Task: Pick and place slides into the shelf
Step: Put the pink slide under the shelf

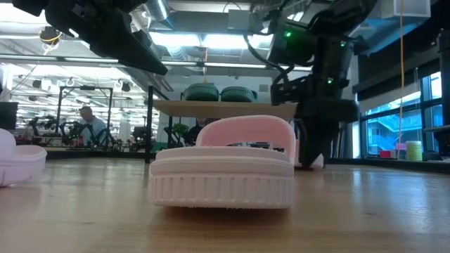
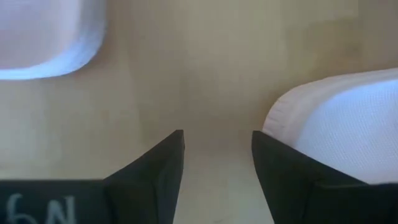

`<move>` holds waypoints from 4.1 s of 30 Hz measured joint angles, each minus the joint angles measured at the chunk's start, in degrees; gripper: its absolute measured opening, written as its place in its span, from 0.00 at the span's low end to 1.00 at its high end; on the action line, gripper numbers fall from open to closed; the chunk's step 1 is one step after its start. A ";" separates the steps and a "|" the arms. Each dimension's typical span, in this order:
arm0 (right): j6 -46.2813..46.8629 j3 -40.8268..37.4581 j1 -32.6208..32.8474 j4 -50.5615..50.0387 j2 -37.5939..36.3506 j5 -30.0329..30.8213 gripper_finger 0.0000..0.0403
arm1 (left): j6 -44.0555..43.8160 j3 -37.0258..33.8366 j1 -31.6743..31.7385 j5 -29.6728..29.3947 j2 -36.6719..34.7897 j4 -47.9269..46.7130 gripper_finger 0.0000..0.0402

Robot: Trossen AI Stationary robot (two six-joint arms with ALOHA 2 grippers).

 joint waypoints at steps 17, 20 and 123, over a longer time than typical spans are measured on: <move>-6.56 0.00 -10.33 1.18 0.00 0.13 0.47 | -1.41 0.00 0.00 0.00 0.00 0.04 0.31; -7.71 0.00 -11.39 1.67 0.00 -0.39 0.47 | -1.41 0.00 0.00 0.00 0.00 0.04 0.31; -0.03 29.63 29.93 -4.63 18.29 24.04 0.22 | -2.55 0.00 -0.42 0.04 0.00 -0.87 0.31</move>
